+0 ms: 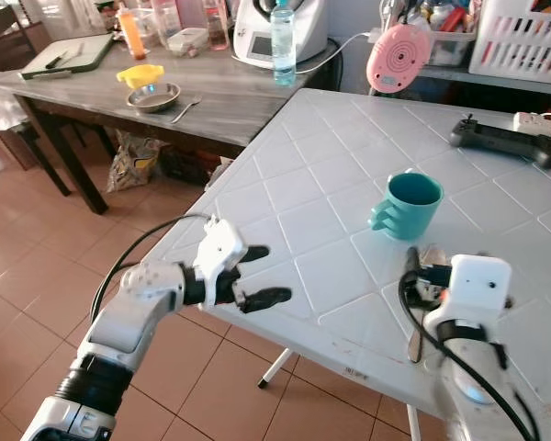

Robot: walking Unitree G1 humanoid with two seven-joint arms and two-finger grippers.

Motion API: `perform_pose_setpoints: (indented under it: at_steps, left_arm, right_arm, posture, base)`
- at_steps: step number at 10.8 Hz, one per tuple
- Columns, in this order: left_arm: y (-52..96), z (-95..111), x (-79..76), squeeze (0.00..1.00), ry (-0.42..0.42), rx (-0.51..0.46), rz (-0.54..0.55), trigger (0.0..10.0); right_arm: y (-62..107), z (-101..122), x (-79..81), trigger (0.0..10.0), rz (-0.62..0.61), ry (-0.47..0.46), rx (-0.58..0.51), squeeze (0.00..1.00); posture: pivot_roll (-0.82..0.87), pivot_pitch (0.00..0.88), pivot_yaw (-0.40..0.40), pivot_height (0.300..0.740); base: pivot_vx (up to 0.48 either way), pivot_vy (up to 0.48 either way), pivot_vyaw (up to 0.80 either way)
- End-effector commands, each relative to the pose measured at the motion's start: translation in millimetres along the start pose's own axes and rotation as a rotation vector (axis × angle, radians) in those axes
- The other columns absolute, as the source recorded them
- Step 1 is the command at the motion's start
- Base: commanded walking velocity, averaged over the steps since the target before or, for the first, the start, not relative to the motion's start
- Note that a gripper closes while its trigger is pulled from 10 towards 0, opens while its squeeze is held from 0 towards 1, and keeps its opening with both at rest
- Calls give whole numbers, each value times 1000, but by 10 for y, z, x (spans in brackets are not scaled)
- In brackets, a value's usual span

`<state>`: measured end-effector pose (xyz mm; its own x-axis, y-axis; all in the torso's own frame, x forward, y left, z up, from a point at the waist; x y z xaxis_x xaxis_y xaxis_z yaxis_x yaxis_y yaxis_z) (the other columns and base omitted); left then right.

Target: Setting the table

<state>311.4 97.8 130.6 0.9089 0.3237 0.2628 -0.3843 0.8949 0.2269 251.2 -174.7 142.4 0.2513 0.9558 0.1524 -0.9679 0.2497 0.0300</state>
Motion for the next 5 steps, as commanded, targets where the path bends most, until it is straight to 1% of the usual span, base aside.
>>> perform_pose_setpoints:
  at_steps: [1, 2, 3, 5]
  left_arm:
    - [-19, 79, -6, 0, -17, -23, -10, 10000]
    - [-61, 135, -37, 0, -15, -42, -28, 10000]
    - [-120, 209, -73, 0, -24, -66, -44, 10000]
    - [-135, 211, -62, 0, -17, -67, -33, 10000]
  right_arm:
    - [25, 21, 20, 10000, -19, -35, 19, 0]
    - [45, 10, 17, 10000, -38, -91, 47, 0]
    - [77, -22, -26, 10000, -77, -116, 94, 0]
    - [101, -47, -44, 10000, -86, -102, 123, 0]
  posture:
    - [-23, 83, 74, 740]
    - [-23, 83, 74, 740]
    - [-28, 86, 73, 740]
    - [-30, 87, 75, 740]
  base:
    - [0, 0, 0]
    - [0, 0, 0]
    - [0, 0, 0]
    - [0, 0, 0]
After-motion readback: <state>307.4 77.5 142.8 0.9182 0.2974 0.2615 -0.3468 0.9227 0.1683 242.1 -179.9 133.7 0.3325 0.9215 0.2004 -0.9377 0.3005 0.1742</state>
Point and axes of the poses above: a point about 5 cm out from each wrist's last joint towards the gripper, its own y axis pointing back from the gripper into the wrist, its own z axis along the axis of the wrist's last joint, x = y × z, the point moved 2 cm from there along -y, pointing out of the wrist towards the gripper, and after that the axes turned 14 degrees about -y, right-handed, at the moved point
